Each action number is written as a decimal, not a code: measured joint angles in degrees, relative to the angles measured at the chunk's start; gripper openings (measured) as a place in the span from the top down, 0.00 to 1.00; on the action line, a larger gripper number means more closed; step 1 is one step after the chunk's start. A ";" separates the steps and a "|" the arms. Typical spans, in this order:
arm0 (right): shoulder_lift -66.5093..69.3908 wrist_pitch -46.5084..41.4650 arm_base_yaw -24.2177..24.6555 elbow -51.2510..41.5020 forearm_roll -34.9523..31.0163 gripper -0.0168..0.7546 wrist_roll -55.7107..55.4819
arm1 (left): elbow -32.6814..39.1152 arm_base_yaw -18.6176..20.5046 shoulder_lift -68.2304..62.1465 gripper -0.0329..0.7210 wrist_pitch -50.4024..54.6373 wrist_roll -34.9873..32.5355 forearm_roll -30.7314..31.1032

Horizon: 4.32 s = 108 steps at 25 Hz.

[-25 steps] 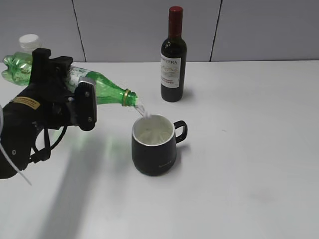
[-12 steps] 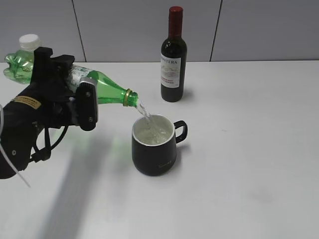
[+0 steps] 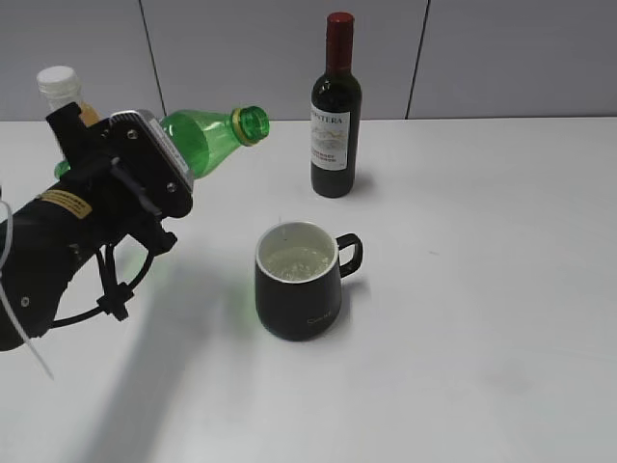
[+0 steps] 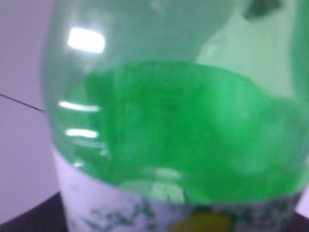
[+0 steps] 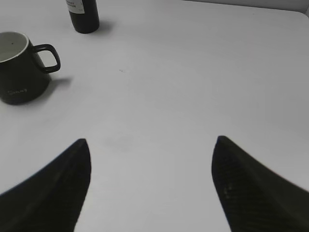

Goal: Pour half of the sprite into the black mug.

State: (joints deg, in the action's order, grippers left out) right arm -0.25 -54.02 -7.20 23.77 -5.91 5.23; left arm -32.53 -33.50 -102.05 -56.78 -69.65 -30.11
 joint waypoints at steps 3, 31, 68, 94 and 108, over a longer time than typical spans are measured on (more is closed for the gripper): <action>0.00 0.00 0.00 0.00 0.00 0.21 0.00 | 0.00 0.34 0.00 0.34 1.54 12.99 3.38; 0.00 0.00 0.00 0.00 0.00 0.24 0.00 | -17.57 17.01 -13.25 0.35 2.46 77.32 45.03; 0.00 0.00 0.00 0.00 0.00 0.24 0.00 | -11.89 16.16 -14.23 0.10 1.89 77.77 44.51; 0.00 0.00 0.00 0.00 0.00 0.24 0.00 | -14.36 24.41 23.82 0.14 76.92 77.77 40.48; 0.00 0.00 0.00 0.00 0.00 0.24 0.00 | -25.52 24.54 28.76 0.14 108.81 69.34 31.97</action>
State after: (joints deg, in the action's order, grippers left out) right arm -0.25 -54.02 -7.20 23.77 -5.91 5.23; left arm -58.05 -8.97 -73.29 52.03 -0.31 1.86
